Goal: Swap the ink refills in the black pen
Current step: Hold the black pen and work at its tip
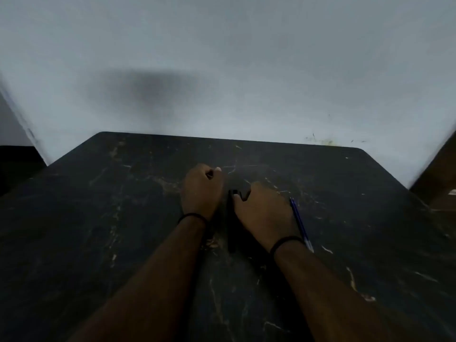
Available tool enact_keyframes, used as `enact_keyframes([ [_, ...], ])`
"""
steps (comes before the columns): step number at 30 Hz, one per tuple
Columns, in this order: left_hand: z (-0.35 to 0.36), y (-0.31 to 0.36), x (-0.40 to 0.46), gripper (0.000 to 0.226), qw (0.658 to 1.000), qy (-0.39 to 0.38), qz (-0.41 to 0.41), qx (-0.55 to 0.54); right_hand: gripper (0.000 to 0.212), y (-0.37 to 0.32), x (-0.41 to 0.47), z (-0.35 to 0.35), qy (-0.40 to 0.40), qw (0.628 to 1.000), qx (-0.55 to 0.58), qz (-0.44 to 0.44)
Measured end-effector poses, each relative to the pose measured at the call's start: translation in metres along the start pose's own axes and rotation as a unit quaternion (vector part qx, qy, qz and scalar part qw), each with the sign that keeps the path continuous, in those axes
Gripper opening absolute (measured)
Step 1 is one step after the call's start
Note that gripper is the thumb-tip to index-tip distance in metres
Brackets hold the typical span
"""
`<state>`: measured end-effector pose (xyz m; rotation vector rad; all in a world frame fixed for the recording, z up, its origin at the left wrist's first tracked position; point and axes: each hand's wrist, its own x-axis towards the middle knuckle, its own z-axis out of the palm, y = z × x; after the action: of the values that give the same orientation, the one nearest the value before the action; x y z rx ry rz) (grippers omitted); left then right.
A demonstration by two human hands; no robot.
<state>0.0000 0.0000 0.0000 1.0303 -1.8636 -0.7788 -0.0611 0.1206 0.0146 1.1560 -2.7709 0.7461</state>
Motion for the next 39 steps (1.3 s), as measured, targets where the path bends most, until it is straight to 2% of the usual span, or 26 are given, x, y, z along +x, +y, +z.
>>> enact_keyframes([
  [8, -0.001, 0.0, -0.004, 0.029, 1.0, -0.022, -0.011, -0.01, 0.042, 0.0, 0.003, 0.003, -0.001, 0.999, -0.045, 0.017],
  [14, -0.009, 0.006, -0.017, 0.024, 0.998, -0.04, -0.016, -0.042, 0.045, -0.004, -0.003, -0.002, -0.007, 0.997, -0.077, -0.008],
  [17, -0.013, 0.008, -0.021, 0.019, 0.997, -0.041, -0.013, -0.058, 0.04, -0.001, -0.004, -0.005, -0.014, 1.0, -0.026, 0.007],
  [19, -0.015, 0.013, -0.025, 0.015, 0.995, -0.047, -0.01, -0.086, 0.035, 0.002, -0.006, -0.008, 0.015, 0.999, 0.047, 0.017],
  [24, -0.012, 0.02, -0.026, 0.017, 0.978, -0.056, -0.018, -0.202, 0.026, 0.003, -0.019, -0.018, 0.096, 0.975, 0.194, -0.046],
  [28, -0.006, 0.027, -0.024, 0.025, 0.958, -0.054, -0.04, -0.279, 0.026, -0.002, -0.021, -0.022, 0.067, 0.975, 0.192, -0.09],
  [31, -0.005, 0.034, -0.02, 0.029, 0.935, -0.06, -0.069, -0.342, 0.032, -0.001, -0.018, -0.022, 0.072, 0.978, 0.174, -0.088],
  [35, 0.001, 0.034, -0.016, 0.038, 0.929, -0.093, -0.053, -0.354, 0.031, -0.002, -0.013, -0.018, 0.082, 0.976, 0.183, -0.084],
  [39, 0.0, 0.03, -0.01, 0.034, 0.923, -0.117, -0.051, -0.363, 0.026, -0.002, -0.008, -0.009, 0.098, 0.974, 0.183, -0.087],
])
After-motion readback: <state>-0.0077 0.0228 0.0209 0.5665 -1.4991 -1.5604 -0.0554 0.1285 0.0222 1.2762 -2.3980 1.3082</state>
